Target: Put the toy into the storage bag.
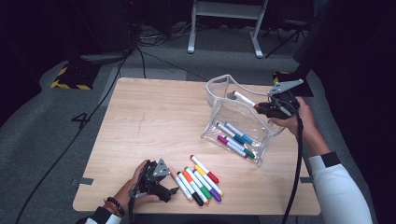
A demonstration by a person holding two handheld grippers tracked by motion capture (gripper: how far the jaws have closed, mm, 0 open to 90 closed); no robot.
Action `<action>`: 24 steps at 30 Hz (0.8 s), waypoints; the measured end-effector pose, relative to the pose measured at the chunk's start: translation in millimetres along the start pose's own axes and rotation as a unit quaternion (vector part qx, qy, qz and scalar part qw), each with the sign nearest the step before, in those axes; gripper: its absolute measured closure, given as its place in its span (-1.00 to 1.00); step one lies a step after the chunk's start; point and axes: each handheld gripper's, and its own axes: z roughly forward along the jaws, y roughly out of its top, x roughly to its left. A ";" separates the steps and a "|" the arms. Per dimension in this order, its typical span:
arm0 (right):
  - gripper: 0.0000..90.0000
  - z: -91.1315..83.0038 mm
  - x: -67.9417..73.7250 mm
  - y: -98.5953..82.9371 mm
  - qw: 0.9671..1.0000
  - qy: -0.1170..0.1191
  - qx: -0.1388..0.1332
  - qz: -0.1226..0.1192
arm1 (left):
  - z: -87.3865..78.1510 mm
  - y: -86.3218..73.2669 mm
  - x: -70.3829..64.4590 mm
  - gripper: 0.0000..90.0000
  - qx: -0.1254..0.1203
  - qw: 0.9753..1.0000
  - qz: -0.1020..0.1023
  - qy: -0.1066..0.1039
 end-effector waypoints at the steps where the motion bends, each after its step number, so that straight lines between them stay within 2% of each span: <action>1: 0.67 3.2 0.6 0.9 1.000 0.001 0.010 0.002 | 0.0 0.0 0.0 -0.99 0.000 1.000 0.000 0.000; 10: 0.67 24.3 6.0 5.8 0.997 0.033 0.064 -0.005 | 0.0 0.0 0.0 -0.99 0.000 1.000 0.000 0.000; 13: 0.67 27.3 7.9 7.5 0.995 0.054 0.079 -0.010 | 0.0 0.0 0.1 -0.99 0.000 1.000 0.000 0.000; 16: 0.67 29.2 8.9 7.9 0.994 0.055 0.092 -0.014 | 0.0 0.0 0.0 -0.99 0.000 1.000 0.000 0.000; 18: 0.67 29.9 8.5 8.1 0.993 0.066 0.096 -0.013 | 0.0 0.0 0.0 -0.99 0.000 1.000 0.000 0.000; 19: 0.62 30.1 8.2 8.4 0.993 0.068 0.096 -0.014 | 0.0 0.0 0.0 -0.99 0.000 1.000 0.000 0.000; 20: 0.45 30.4 7.6 8.7 0.993 0.063 0.098 -0.010 | 0.0 0.0 0.1 -0.99 0.000 1.000 0.000 0.000; 24: 0.34 27.2 4.7 7.8 0.995 0.047 0.091 0.000 | 0.0 0.0 0.0 -0.99 0.000 1.000 0.000 0.000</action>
